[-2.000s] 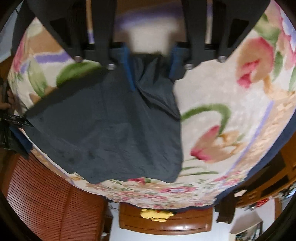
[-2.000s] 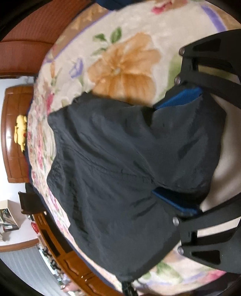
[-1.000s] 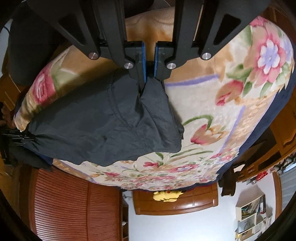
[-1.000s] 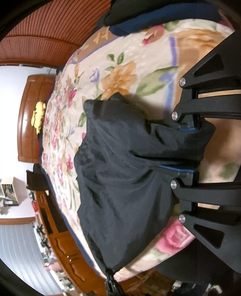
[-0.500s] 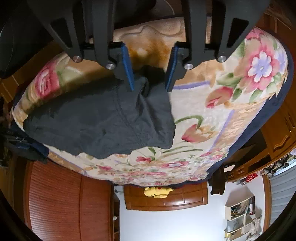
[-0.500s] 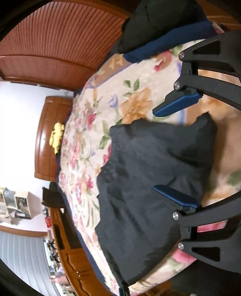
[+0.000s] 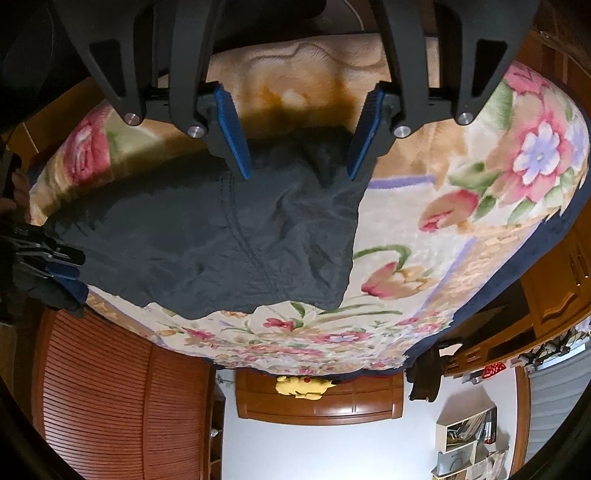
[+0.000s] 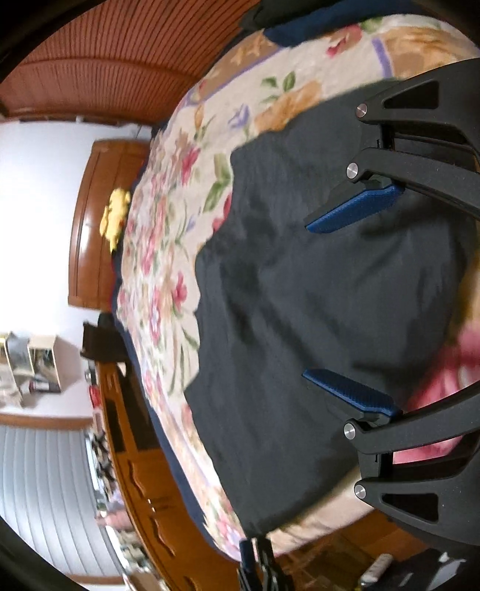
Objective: Fold large clothes
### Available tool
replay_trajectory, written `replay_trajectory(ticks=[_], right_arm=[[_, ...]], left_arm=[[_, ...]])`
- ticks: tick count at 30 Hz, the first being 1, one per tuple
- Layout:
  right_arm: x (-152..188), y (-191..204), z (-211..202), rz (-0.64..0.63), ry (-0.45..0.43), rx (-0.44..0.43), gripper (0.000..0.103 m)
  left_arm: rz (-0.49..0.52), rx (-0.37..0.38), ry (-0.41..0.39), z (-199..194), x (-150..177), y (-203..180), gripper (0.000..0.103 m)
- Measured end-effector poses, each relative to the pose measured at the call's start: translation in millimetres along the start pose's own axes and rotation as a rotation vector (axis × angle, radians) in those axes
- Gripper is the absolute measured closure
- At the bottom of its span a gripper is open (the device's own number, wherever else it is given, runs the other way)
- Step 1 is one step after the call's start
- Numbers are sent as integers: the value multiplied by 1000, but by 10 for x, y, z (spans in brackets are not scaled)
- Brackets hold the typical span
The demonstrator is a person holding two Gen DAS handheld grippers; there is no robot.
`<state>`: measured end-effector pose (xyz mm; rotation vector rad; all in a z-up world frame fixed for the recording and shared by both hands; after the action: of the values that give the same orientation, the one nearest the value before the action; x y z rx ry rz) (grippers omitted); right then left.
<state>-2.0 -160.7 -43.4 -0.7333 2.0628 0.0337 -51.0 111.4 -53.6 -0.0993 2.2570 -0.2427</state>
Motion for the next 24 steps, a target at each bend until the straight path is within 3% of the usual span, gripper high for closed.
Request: replay_trajectory(ticks=[5,11,19,24], right_arm=[[-40,210,34,-10,-13,-40,25],[80,387,286,-35,48,-56,25],[216,420,473,-43,83,-58,21],[205,434,470,-47,83,-54,21]], left_arm=[[-24,-12,2,108,33,29,50],[-39,-11,11,187,107,74,47],[-84,-30,33,313,186,223,27],[-100,-14,34,343,197,256,24]])
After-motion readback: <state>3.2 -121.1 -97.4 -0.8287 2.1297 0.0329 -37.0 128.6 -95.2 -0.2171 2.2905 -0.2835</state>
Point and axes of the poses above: each gripper's, at about its wrist camera, not at the fingertips, and z roughly the way its jaws point, y to its left, x to its underside, the point moved 5 cm from there along z, roughly the way its jaws point, and after that the axes turned 12 degrees about -z, right-handed, at the moved point
